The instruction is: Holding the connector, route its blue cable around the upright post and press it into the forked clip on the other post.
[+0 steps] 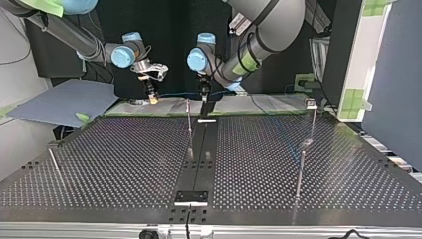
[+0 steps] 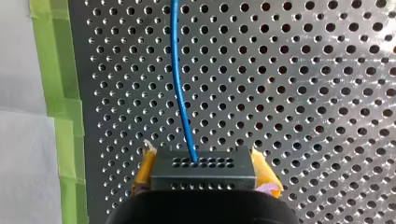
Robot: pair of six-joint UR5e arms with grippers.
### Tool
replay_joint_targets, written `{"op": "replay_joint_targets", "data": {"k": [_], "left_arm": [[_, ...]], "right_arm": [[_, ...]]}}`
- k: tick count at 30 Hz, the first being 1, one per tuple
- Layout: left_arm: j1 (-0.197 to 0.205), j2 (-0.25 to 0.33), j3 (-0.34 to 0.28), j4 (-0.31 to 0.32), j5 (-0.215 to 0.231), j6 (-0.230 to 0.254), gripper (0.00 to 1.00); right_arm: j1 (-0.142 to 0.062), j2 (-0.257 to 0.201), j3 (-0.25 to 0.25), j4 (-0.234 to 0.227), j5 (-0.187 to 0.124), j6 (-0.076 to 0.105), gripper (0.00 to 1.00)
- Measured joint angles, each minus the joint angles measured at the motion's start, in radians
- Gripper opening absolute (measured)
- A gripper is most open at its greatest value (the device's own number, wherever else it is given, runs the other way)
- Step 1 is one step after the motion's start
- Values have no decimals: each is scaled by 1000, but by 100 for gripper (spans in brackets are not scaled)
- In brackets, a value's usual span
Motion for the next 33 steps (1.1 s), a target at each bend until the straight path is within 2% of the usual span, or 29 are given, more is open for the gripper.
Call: {"op": "replay_joint_targets", "data": {"k": [5, 17, 33], "left_arm": [[1, -22, 8, -5, 15, -4, 2], [12, -26, 48, -13, 61, -19, 2], [29, -27, 75, -44, 85, -16, 2]], "right_arm": [[-5, 1, 0, -1, 0, 5, 0], [-17, 1, 0, -24, 0, 16, 0], [-25, 2, -3, -54, 2, 33, 0]]}}
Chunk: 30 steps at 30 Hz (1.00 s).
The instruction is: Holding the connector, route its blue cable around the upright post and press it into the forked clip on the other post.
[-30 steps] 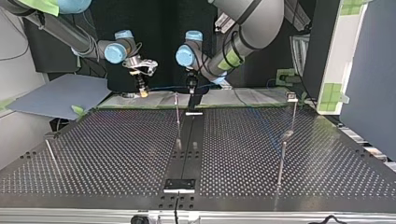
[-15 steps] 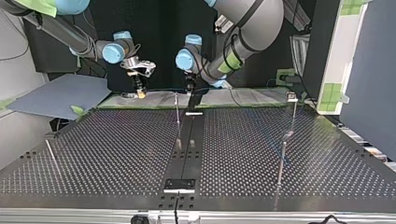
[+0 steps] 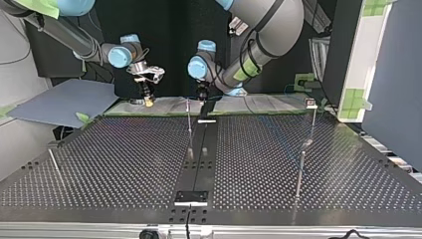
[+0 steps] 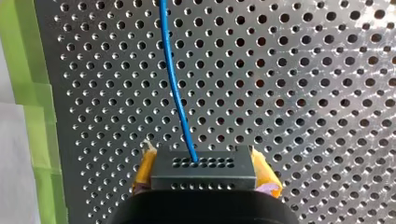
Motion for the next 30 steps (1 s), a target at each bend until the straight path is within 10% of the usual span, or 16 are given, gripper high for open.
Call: {"op": "replay_joint_targets", "data": {"k": [9, 17, 30], "left_arm": [[-1, 0, 3, -9, 9, 2, 2], [8, 0, 9, -11, 10, 4, 2], [25, 1, 71, -80, 17, 28, 2]], "right_arm": [[-3, 18, -12, 9, 4, 0, 0], [0, 58, -73, 71, 33, -49, 0], [-5, 62, -115, 154, 29, -47, 0]]}}
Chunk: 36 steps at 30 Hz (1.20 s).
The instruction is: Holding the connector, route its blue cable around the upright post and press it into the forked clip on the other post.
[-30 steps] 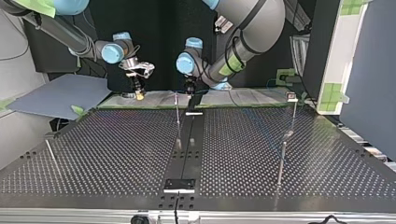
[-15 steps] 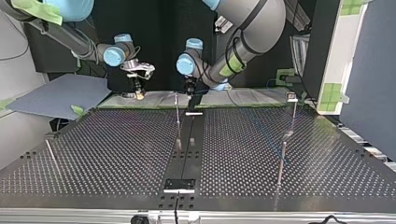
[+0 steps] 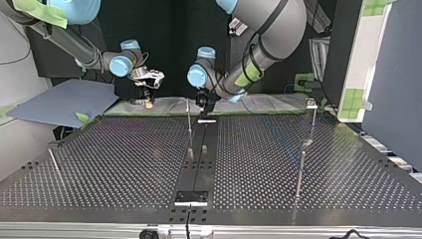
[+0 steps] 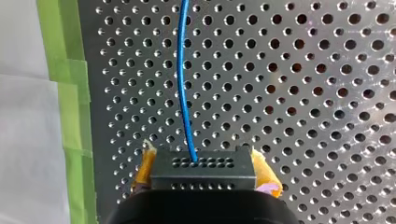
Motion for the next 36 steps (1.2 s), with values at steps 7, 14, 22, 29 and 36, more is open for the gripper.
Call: {"op": "replay_joint_targets", "data": {"k": [7, 14, 22, 29, 36], "left_arm": [[13, 0, 11, -16, 0, 9, 2], [23, 0, 18, -26, 3, 12, 2], [26, 1, 19, -32, 8, 13, 11], [27, 1, 19, -36, 9, 17, 80], [29, 2, 19, -66, 10, 23, 100]], "right_arm": [[-1, 0, -14, 5, 0, 0, 0], [0, 1, -25, 2, 0, 1, 0], [3, 1, -36, 12, 0, 0, 0], [3, 0, -37, 17, -1, 0, 0], [4, 1, -38, 19, -2, -1, 0]]}}
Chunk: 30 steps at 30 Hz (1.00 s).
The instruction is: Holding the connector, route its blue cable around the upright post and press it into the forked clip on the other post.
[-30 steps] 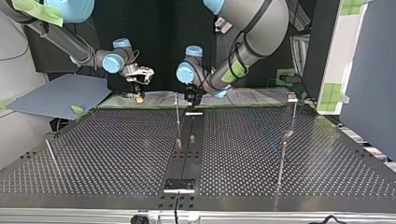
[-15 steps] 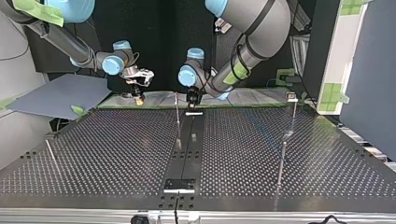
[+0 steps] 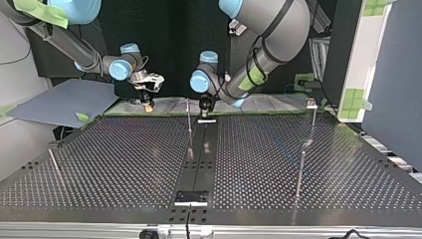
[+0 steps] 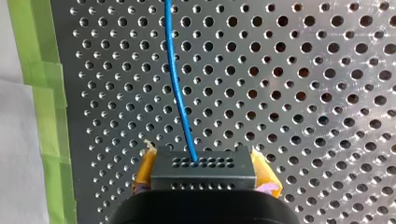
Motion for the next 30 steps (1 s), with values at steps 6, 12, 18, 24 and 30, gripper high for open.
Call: {"op": "replay_joint_targets", "data": {"k": [6, 12, 18, 24, 30], "left_arm": [[1, 1, 0, -43, 7, 27, 100], [-1, 3, 0, -89, 45, 70, 100], [-7, 32, -3, -137, 78, 86, 100], [-14, 58, -8, -175, 99, 88, 100], [-20, 61, -25, -202, 102, 90, 100]], "right_arm": [[-1, 0, 0, 2, -1, 0, 0], [1, 0, 0, 2, -1, -1, 0], [1, 0, 0, 7, -1, -3, 0], [-1, 0, 0, 7, -1, -3, 0], [-3, 0, 0, 5, -1, -3, 0]]}}
